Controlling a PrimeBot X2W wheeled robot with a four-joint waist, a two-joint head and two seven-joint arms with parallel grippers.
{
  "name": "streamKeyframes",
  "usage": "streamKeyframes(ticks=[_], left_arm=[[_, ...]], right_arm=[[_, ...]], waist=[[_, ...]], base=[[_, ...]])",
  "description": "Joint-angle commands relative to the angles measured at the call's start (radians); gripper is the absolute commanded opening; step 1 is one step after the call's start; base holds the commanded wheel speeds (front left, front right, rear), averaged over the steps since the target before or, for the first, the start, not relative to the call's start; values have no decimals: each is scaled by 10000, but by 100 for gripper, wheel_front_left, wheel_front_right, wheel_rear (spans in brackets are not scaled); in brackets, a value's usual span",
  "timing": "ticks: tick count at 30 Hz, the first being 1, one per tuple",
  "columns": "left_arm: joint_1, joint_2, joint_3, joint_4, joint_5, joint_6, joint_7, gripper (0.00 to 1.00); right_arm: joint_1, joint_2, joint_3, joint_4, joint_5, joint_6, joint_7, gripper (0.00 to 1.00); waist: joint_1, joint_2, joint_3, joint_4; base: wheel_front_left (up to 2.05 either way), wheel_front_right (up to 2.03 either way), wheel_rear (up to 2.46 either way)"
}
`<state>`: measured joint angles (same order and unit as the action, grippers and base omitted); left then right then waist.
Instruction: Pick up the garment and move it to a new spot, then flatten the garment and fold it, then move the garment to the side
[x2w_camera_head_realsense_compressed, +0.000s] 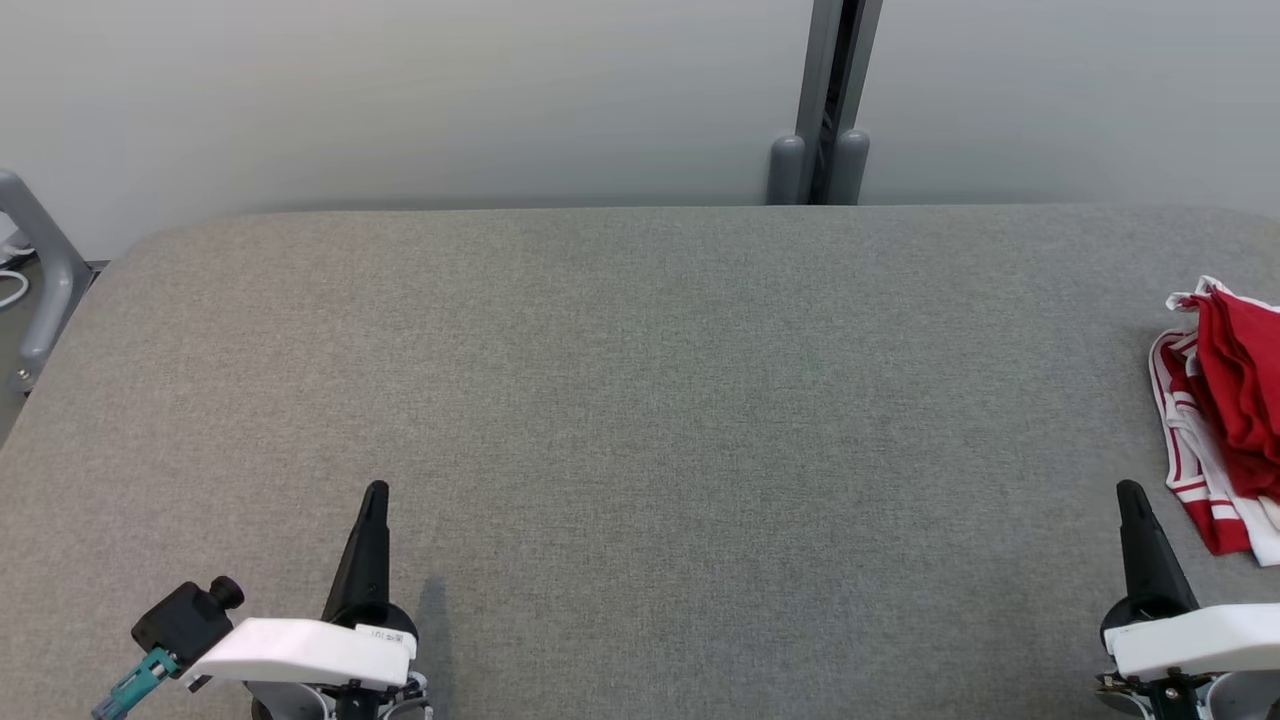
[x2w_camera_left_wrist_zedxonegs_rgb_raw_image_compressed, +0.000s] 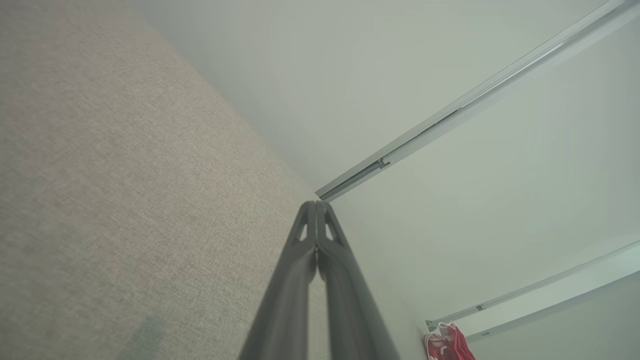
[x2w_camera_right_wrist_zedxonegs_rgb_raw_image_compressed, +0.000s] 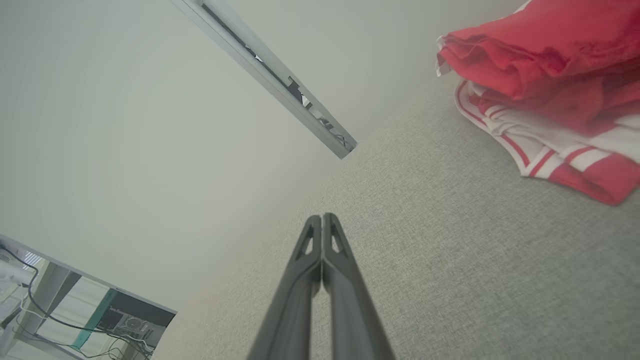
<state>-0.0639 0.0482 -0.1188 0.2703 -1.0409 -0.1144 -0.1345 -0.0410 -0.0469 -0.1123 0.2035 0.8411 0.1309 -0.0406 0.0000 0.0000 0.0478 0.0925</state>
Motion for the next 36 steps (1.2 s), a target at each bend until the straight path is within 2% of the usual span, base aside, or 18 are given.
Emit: streamKeyframes(ticks=[1, 18, 36], left_arm=[[-271, 74, 17, -136, -227, -54, 38, 0], [-437, 104, 32, -133, -1932, -88, 439, 0], [-579, 121, 51, -125, -3278, -106, 774, 0]], right_arm=[[-15, -66, -92, -194, 322, 0, 103, 0], [241, -82, -608, -455, 2536, -1, 746, 0], [462, -101, -1000, -654, 4321, -1, 1264, 0]], waist=[[0, 0, -8, -13], [0, 0, -113, -216], [0, 0, -213, -407]], base=[[0, 0, 0], [0, 0, 0], [0, 0, 0]])
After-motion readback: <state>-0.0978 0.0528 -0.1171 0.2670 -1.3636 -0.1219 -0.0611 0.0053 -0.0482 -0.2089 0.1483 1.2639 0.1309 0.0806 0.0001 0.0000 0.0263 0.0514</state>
